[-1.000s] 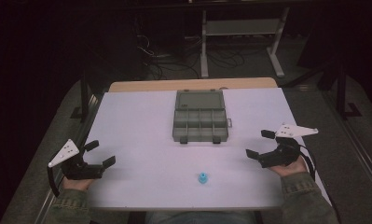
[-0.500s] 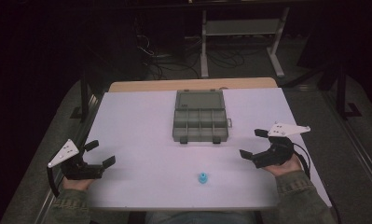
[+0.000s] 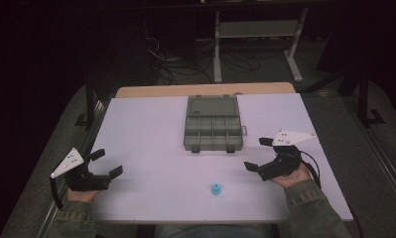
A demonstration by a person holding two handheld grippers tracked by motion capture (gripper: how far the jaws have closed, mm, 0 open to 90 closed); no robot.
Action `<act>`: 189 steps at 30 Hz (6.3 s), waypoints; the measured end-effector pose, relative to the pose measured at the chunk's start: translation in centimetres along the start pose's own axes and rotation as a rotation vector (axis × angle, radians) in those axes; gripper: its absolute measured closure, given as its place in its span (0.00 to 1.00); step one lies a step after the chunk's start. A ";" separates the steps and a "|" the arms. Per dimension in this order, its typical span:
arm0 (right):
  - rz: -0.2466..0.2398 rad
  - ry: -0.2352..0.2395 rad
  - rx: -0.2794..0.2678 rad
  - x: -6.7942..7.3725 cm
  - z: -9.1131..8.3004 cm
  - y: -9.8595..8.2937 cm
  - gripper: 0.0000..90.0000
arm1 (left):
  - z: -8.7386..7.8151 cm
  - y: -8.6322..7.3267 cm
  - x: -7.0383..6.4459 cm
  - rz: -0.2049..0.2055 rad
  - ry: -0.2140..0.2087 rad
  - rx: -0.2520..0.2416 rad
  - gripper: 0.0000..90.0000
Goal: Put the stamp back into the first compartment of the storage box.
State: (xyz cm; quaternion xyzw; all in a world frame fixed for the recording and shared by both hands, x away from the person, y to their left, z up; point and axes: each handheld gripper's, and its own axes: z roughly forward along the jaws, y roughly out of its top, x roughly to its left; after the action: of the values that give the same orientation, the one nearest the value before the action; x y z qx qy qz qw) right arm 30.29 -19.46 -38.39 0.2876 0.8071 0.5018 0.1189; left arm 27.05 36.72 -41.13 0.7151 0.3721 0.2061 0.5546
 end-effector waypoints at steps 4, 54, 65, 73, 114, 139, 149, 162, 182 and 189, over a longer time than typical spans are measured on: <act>-0.015 0.017 0.013 0.5 0.5 0.2 0.00 | 0.0 0.0 0.0 -0.002 0.001 -0.001 0.00; -0.079 0.113 0.111 3.5 4.5 0.1 0.00 | 0.0 0.1 0.0 0.008 -0.006 0.004 0.00; -0.098 0.133 0.148 4.2 5.7 -0.1 0.00 | 0.0 0.0 0.0 0.008 -0.009 0.002 0.00; -0.104 0.147 0.176 4.6 6.5 -0.2 0.00 | 0.1 0.0 0.0 0.010 -0.010 0.002 0.00; -0.167 0.278 0.297 6.2 9.3 -1.1 0.42 | 0.2 0.0 0.0 0.021 -0.015 0.011 0.00; -0.116 0.311 0.290 5.5 8.7 -0.6 0.80 | 0.2 0.0 0.0 0.017 -0.014 0.006 0.00; -0.101 0.309 0.271 5.4 8.2 0.6 0.80 | 0.1 0.0 0.1 0.021 -0.013 0.011 0.00; -0.089 0.304 0.233 4.7 7.3 2.3 0.80 | 0.1 0.0 0.1 0.021 -0.012 0.011 0.00; -0.095 0.306 0.228 3.4 7.3 4.5 0.80 | 0.2 0.0 0.1 0.018 -0.015 0.013 0.00; -0.115 0.298 0.232 3.1 7.8 5.3 0.80 | 0.2 0.0 0.1 0.014 -0.015 0.015 0.00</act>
State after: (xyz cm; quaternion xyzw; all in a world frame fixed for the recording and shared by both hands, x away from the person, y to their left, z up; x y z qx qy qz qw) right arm 33.39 -10.14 -37.08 0.1754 0.8832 0.4349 -0.0073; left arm 27.24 36.63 -41.23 0.7235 0.3642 0.2018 0.5507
